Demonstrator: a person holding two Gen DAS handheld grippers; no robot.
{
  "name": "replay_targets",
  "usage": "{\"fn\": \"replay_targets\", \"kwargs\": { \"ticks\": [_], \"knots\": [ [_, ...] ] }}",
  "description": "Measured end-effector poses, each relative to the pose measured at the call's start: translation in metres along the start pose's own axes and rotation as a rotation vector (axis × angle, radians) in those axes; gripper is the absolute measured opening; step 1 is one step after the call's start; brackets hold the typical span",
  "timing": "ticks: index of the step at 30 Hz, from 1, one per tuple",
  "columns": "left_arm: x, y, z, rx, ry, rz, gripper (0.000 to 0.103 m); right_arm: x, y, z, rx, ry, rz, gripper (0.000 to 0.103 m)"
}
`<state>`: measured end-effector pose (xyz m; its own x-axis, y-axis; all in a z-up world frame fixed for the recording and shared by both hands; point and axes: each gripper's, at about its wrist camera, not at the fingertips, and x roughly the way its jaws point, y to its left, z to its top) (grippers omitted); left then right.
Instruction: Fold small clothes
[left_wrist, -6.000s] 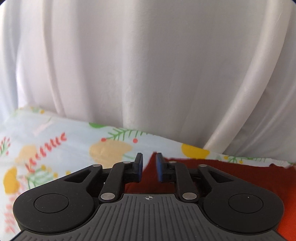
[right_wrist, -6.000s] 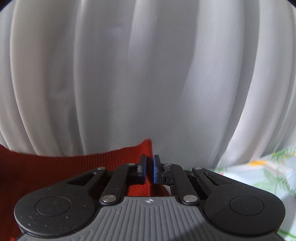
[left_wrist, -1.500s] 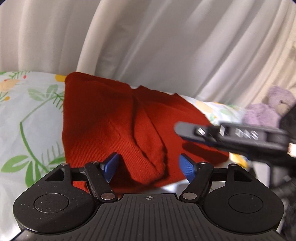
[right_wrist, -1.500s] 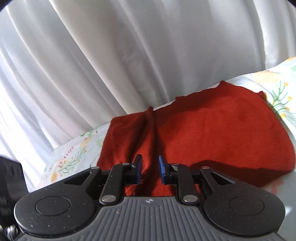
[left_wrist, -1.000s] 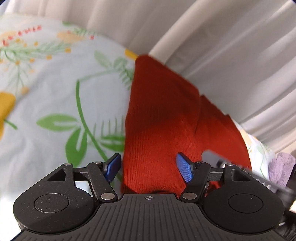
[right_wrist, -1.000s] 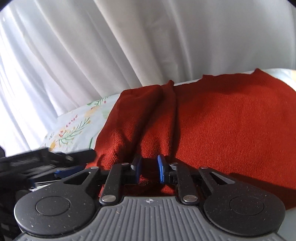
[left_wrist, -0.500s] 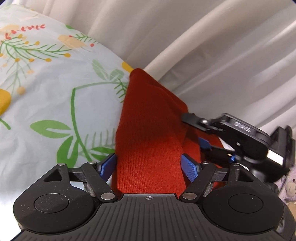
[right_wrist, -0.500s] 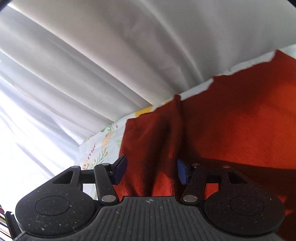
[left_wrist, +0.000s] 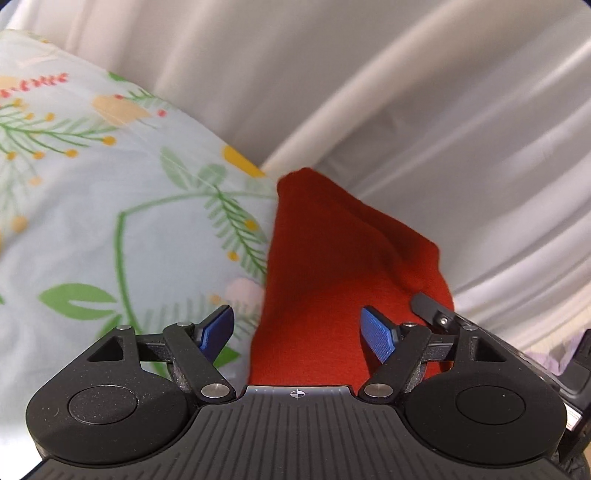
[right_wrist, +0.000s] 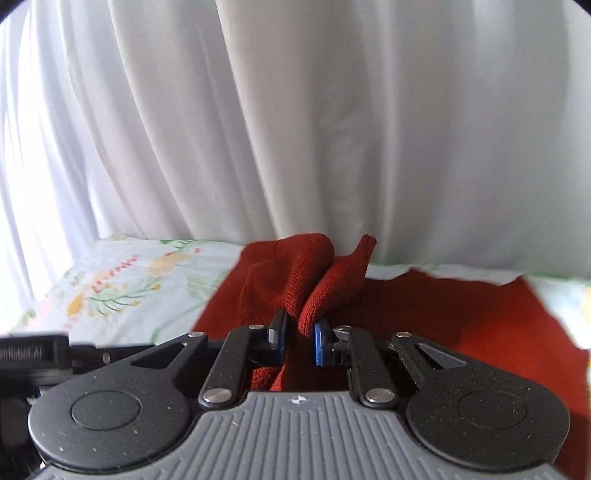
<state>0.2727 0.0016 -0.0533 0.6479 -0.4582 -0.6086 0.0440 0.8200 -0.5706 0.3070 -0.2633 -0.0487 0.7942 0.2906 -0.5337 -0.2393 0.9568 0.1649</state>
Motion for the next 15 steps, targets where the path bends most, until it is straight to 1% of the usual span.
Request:
{"fn": "replay_targets", "kwargs": {
  "ticks": [2, 6, 7, 9, 10, 12, 14, 15],
  "knots": [
    [0.014, -0.007, -0.006, 0.003, 0.049, -0.019, 0.078, -0.008, -0.012, -0.009, -0.012, 0.013, -0.057, 0.013],
    [0.037, -0.014, -0.016, 0.008, 0.124, -0.058, 0.077, -0.008, -0.047, -0.032, 0.062, 0.078, -0.112, 0.013],
    [0.040, -0.014, -0.018, -0.001, 0.142, -0.056, 0.077, -0.006, -0.055, -0.037, 0.087, 0.090, -0.116, 0.013],
    [0.041, -0.016, -0.022, 0.014, 0.145, -0.043, 0.077, -0.008, -0.069, -0.042, 0.172, 0.088, -0.073, 0.016],
    [0.040, -0.017, -0.022, 0.025, 0.145, -0.033, 0.077, -0.013, -0.077, -0.041, 0.237, 0.093, -0.051, 0.018],
    [0.036, -0.017, -0.022, 0.024, 0.146, -0.020, 0.077, -0.019, -0.087, -0.042, 0.349, 0.111, 0.016, 0.027],
    [0.032, -0.018, -0.022, 0.026, 0.137, -0.011, 0.078, -0.023, -0.089, -0.051, 0.421, 0.123, 0.075, 0.048],
    [0.030, -0.018, -0.022, 0.035, 0.134, -0.002, 0.079, -0.026, -0.088, -0.058, 0.449, 0.133, 0.112, 0.052]
  ]
}}
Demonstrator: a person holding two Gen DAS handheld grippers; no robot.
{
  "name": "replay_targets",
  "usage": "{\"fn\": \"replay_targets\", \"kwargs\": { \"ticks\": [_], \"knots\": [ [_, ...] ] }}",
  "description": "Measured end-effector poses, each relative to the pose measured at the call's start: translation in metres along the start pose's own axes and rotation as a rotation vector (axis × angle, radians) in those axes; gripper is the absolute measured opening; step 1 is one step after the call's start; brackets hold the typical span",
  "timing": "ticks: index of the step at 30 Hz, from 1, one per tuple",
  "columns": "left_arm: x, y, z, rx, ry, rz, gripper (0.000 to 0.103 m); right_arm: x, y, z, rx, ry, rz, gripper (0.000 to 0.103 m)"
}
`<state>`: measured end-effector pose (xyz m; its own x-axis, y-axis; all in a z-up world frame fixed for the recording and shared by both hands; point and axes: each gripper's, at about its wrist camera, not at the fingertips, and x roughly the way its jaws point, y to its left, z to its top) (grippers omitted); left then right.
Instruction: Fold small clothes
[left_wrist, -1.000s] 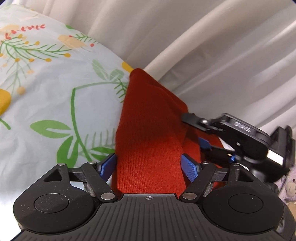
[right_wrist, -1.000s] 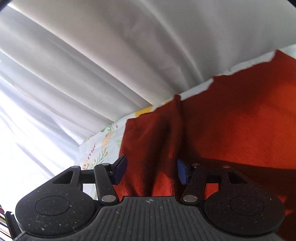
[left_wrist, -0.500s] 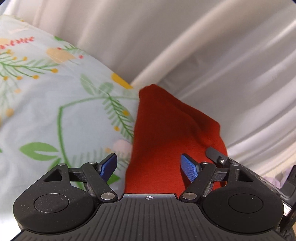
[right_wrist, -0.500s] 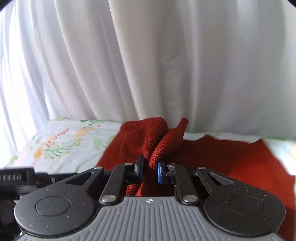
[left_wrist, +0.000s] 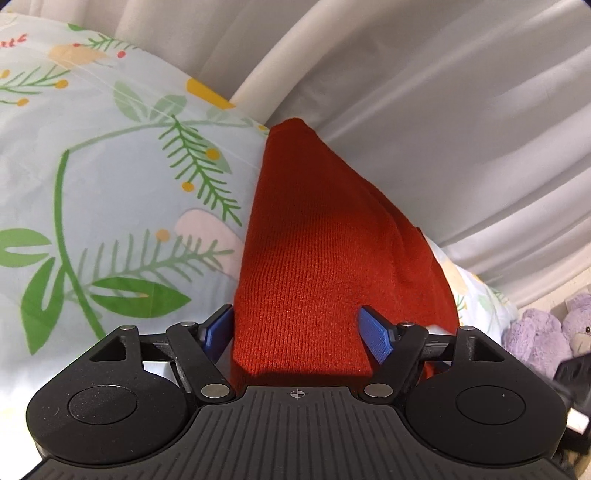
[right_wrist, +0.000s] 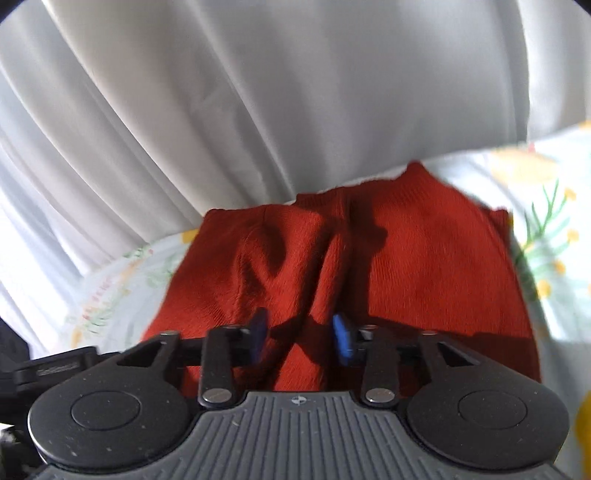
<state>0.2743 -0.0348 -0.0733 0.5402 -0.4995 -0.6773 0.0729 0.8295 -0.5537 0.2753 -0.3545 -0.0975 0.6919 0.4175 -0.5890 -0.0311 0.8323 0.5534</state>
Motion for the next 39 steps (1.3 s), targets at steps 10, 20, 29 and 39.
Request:
{"fn": "replay_targets", "kwargs": {
  "ticks": [10, 20, 29, 39],
  "knots": [
    [-0.003, -0.013, 0.001, 0.050, 0.001, 0.053, 0.081, 0.002, 0.005, -0.037, 0.098, 0.045, 0.118, 0.012],
    [-0.006, -0.016, -0.001, 0.101, -0.030, 0.008, 0.083, -0.004, 0.000, -0.027, 0.015, 0.056, -0.032, 0.014],
    [-0.015, -0.014, 0.002, 0.054, -0.051, -0.018, 0.084, 0.037, -0.014, 0.023, 0.188, -0.008, 0.099, 0.051],
    [-0.044, -0.044, -0.012, 0.312, -0.123, 0.057, 0.088, 0.030, 0.062, 0.033, -0.356, -0.142, -0.254, 0.012]
  ]
}}
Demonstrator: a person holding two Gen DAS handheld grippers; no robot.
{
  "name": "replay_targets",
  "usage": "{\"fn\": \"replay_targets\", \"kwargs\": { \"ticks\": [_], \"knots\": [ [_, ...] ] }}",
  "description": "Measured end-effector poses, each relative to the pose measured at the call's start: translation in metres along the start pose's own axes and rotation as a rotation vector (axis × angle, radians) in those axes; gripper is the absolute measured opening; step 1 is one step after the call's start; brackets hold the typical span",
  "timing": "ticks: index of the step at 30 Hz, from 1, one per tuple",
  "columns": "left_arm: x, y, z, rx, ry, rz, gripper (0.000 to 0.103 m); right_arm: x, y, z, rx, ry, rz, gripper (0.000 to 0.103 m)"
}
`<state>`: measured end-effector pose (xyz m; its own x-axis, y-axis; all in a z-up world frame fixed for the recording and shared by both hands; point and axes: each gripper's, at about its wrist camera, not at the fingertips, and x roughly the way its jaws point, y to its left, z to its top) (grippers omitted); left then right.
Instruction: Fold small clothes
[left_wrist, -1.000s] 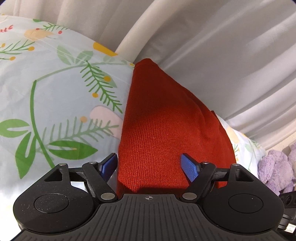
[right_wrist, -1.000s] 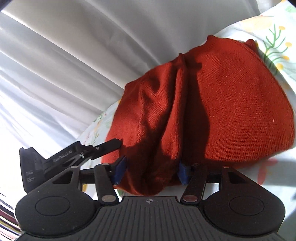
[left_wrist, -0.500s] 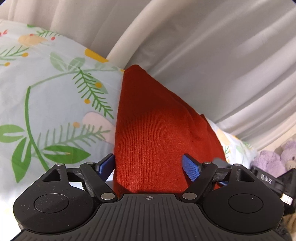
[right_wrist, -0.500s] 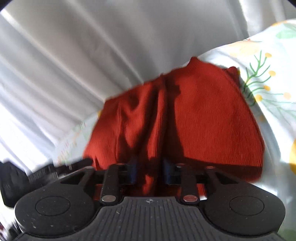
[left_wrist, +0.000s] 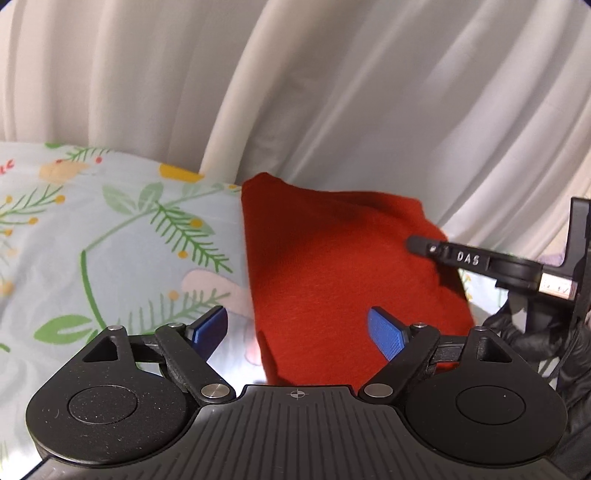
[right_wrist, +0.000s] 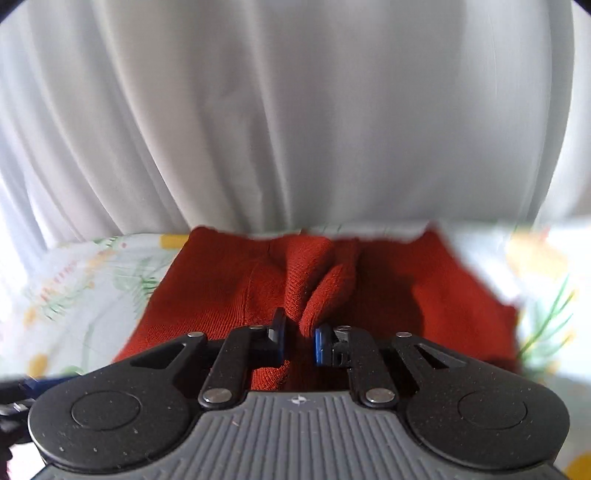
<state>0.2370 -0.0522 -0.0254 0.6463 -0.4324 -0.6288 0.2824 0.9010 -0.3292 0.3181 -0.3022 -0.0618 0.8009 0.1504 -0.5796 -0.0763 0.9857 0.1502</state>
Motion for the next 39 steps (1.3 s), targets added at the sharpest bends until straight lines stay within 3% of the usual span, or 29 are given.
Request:
{"fn": "replay_targets", "kwargs": {
  "ticks": [3, 8, 12, 15, 19, 22, 25, 28, 31, 33, 34, 35, 36, 37, 39],
  "knots": [
    [0.001, -0.013, -0.010, 0.072, 0.015, -0.045, 0.090, -0.014, -0.010, 0.004, -0.029, -0.042, -0.053, 0.012],
    [0.020, -0.039, -0.036, 0.213, 0.081, -0.057, 0.090, -0.015, -0.032, 0.002, -0.029, -0.028, -0.117, 0.010],
    [0.034, -0.048, -0.044, 0.243, 0.068, 0.000, 0.090, -0.009, -0.043, -0.003, -0.006, -0.019, -0.176, 0.010],
    [0.044, -0.048, -0.043, 0.200, 0.060, 0.034, 0.090, -0.006, -0.060, -0.013, 0.034, 0.018, -0.193, 0.010],
    [0.050, -0.042, -0.042, 0.129, 0.059, 0.051, 0.089, -0.016, -0.085, -0.025, 0.219, 0.050, -0.098, 0.020],
    [0.048, -0.039, -0.044, 0.080, 0.060, 0.044, 0.088, -0.048, -0.106, -0.044, 0.411, 0.037, -0.011, 0.047],
    [0.047, -0.041, -0.047, 0.092, 0.062, 0.045, 0.087, -0.083, -0.117, -0.078, 0.559, 0.017, 0.070, 0.054],
    [0.047, -0.045, -0.050, 0.110, 0.066, 0.053, 0.087, -0.105, -0.113, -0.107, 0.628, 0.027, 0.164, 0.065],
    [0.049, -0.048, -0.053, 0.111, 0.075, 0.065, 0.088, -0.101, -0.098, -0.117, 0.607, 0.052, 0.184, 0.064],
    [0.049, -0.051, -0.055, 0.119, 0.074, 0.071, 0.088, -0.095, -0.087, -0.116, 0.578, 0.056, 0.142, 0.050],
    [0.050, -0.054, -0.055, 0.132, 0.075, 0.077, 0.088, -0.090, -0.083, -0.111, 0.552, 0.063, 0.112, 0.030],
    [0.051, -0.056, -0.056, 0.147, 0.076, 0.083, 0.088, -0.084, -0.080, -0.109, 0.536, 0.064, 0.087, 0.020],
    [0.052, -0.057, -0.056, 0.162, 0.074, 0.093, 0.088, -0.085, -0.077, -0.106, 0.531, 0.058, 0.075, 0.019],
    [0.052, -0.059, -0.056, 0.179, 0.069, 0.109, 0.088, -0.088, -0.078, -0.105, 0.560, 0.036, 0.094, 0.017],
    [0.050, -0.056, -0.054, 0.187, 0.044, 0.152, 0.089, -0.094, -0.106, -0.112, 0.833, -0.039, 0.321, 0.017]
  ]
}}
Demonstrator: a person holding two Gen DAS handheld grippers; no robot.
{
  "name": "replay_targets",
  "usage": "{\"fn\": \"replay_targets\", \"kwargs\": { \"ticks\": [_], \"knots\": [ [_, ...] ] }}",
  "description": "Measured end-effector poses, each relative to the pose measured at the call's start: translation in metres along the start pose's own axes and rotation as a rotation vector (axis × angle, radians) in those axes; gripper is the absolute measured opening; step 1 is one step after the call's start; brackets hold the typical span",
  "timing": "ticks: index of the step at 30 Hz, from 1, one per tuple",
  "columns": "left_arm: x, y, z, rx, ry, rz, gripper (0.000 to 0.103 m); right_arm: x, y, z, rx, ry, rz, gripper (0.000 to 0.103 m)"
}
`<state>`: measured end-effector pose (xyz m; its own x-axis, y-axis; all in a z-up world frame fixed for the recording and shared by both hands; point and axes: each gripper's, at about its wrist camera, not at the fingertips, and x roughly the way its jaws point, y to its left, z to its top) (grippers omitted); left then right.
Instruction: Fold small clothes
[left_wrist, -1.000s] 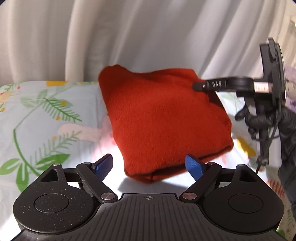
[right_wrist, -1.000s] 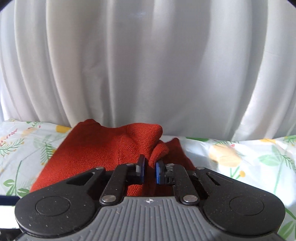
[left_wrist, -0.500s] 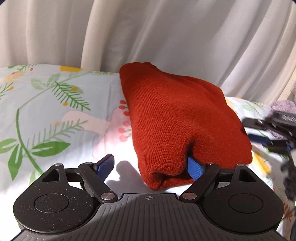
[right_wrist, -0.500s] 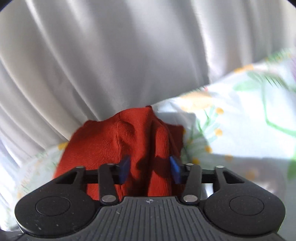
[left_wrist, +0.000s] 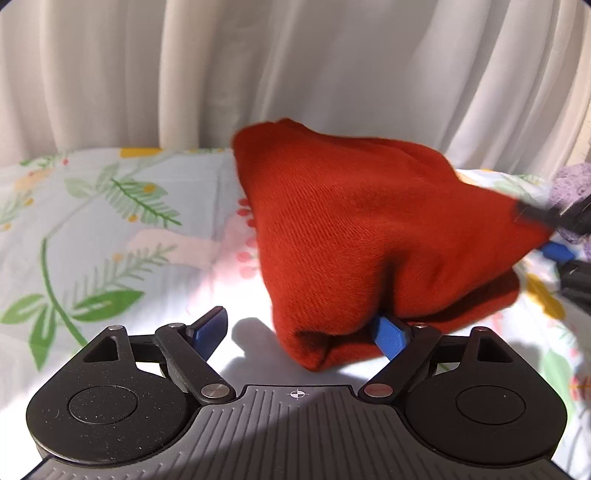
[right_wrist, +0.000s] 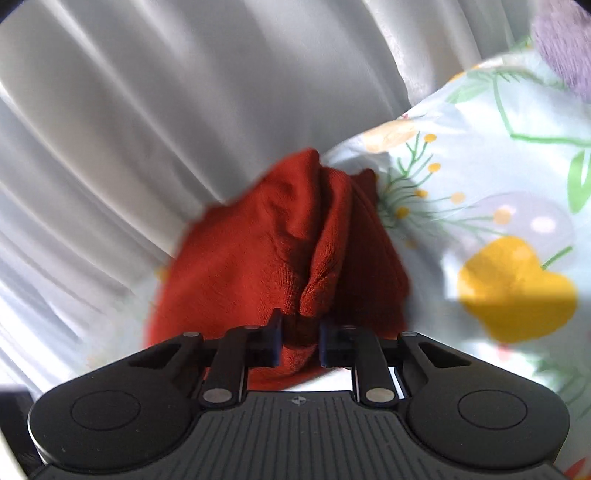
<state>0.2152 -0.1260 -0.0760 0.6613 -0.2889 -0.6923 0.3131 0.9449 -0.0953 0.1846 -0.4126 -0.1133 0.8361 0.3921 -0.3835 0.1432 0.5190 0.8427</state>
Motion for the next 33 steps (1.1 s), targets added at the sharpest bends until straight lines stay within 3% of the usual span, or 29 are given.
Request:
{"fn": "replay_targets", "kwargs": {
  "ticks": [1, 2, 3, 4, 6, 7, 9, 11, 12, 15, 18, 19, 21, 22, 24, 29, 31, 33],
  "knots": [
    [-0.001, 0.004, 0.001, -0.019, -0.009, 0.037, 0.088, -0.008, -0.015, 0.006, 0.141, -0.022, 0.127, 0.016],
    [-0.001, 0.011, 0.002, -0.050, -0.013, 0.056, 0.089, -0.014, -0.028, 0.010, 0.238, -0.049, 0.187, 0.016],
    [-0.002, 0.018, 0.003, -0.090, -0.007, 0.040, 0.089, -0.017, -0.035, 0.013, 0.267, -0.057, 0.172, 0.016],
    [0.000, 0.025, 0.005, -0.133, 0.014, 0.013, 0.089, -0.017, -0.035, 0.015, 0.217, -0.053, 0.076, 0.016],
    [0.000, 0.031, 0.005, -0.185, 0.040, -0.011, 0.087, -0.005, -0.020, 0.012, 0.008, 0.006, -0.198, 0.016],
    [-0.004, 0.031, 0.004, -0.191, 0.030, -0.006, 0.086, 0.001, -0.016, 0.007, -0.049, 0.026, -0.237, 0.016],
    [-0.010, 0.034, 0.004, -0.198, 0.005, 0.003, 0.086, -0.001, -0.010, 0.004, -0.056, 0.024, -0.183, 0.016],
    [-0.016, 0.040, 0.004, -0.217, 0.005, -0.007, 0.086, -0.008, -0.015, 0.008, 0.014, -0.011, -0.053, 0.017],
    [-0.017, 0.043, 0.004, -0.222, 0.013, -0.016, 0.087, -0.011, -0.018, 0.011, 0.030, -0.025, -0.040, 0.017],
    [-0.019, 0.050, 0.003, -0.219, 0.066, -0.041, 0.087, -0.001, -0.014, 0.014, -0.091, 0.008, -0.229, 0.017],
    [-0.028, 0.062, 0.012, -0.187, 0.108, -0.055, 0.088, -0.006, -0.009, 0.016, -0.149, 0.014, -0.277, 0.022],
    [-0.032, 0.069, 0.016, -0.182, 0.116, -0.041, 0.089, -0.012, -0.007, 0.020, -0.154, -0.017, -0.326, 0.027],
    [-0.038, 0.082, 0.025, -0.189, 0.104, 0.057, 0.088, -0.024, 0.000, 0.030, -0.208, -0.103, -0.456, 0.029],
    [-0.039, 0.088, 0.032, -0.201, 0.082, 0.118, 0.088, -0.027, 0.002, 0.036, -0.230, -0.123, -0.464, 0.029],
    [-0.034, 0.096, 0.047, -0.241, 0.052, 0.171, 0.088, -0.023, 0.007, 0.050, -0.217, -0.113, -0.405, 0.029],
    [0.004, 0.069, 0.096, -0.324, -0.009, 0.004, 0.093, 0.063, 0.049, 0.067, -0.275, 0.056, -0.213, 0.029],
    [0.028, 0.049, 0.112, -0.316, -0.008, -0.017, 0.095, 0.106, 0.067, 0.069, -0.317, 0.120, -0.215, 0.029],
    [0.055, 0.031, 0.124, -0.293, -0.010, 0.005, 0.095, 0.141, 0.081, 0.066, -0.396, 0.124, -0.245, 0.029]
  ]
}}
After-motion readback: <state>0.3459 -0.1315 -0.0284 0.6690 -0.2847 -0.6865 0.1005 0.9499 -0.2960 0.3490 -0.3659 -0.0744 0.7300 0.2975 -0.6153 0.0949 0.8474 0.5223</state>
